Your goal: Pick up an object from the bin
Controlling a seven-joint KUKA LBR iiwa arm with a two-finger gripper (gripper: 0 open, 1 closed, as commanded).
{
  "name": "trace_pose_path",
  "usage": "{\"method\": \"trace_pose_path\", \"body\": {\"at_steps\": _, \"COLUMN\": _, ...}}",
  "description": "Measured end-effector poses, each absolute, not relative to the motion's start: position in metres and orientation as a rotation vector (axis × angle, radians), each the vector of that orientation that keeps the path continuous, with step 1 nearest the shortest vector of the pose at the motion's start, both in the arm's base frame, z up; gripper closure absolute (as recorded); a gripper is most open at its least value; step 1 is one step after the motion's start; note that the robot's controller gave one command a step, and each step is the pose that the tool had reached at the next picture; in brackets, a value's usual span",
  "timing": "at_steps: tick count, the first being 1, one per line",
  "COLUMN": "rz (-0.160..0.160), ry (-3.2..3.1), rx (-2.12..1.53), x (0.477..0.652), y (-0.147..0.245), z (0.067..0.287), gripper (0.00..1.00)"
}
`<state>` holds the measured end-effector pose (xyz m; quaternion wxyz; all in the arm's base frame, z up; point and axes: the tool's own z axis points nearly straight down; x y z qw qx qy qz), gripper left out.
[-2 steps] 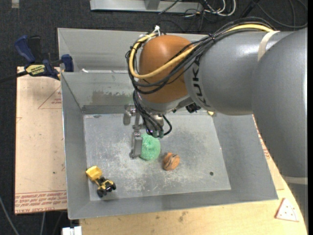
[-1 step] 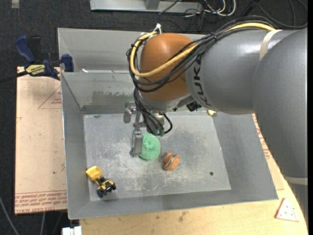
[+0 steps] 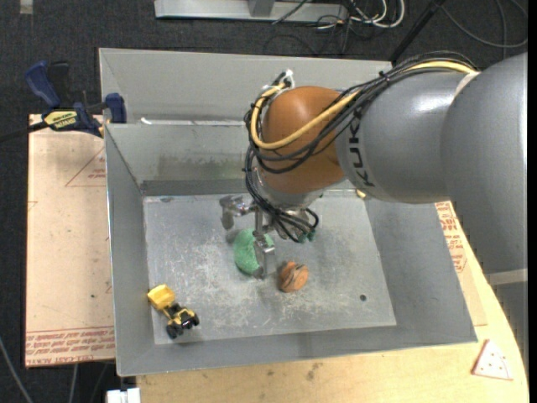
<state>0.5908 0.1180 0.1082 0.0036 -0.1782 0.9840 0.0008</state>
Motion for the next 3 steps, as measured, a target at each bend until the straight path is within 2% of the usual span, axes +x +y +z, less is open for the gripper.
{"method": "trace_pose_path", "body": {"at_steps": 1, "rz": 0.002, "ry": 3.031, "rx": -0.827, "x": 0.589, "y": 0.098, "z": 0.101, "gripper": 0.00}}
{"method": "trace_pose_path", "body": {"at_steps": 2, "rz": 0.003, "ry": 3.105, "rx": -0.460, "x": 0.590, "y": 0.088, "z": 0.106, "gripper": 0.00}}
{"method": "trace_pose_path", "body": {"at_steps": 3, "rz": 0.001, "ry": 3.091, "rx": -0.552, "x": 0.591, "y": 0.087, "z": 0.084, "gripper": 0.00}}
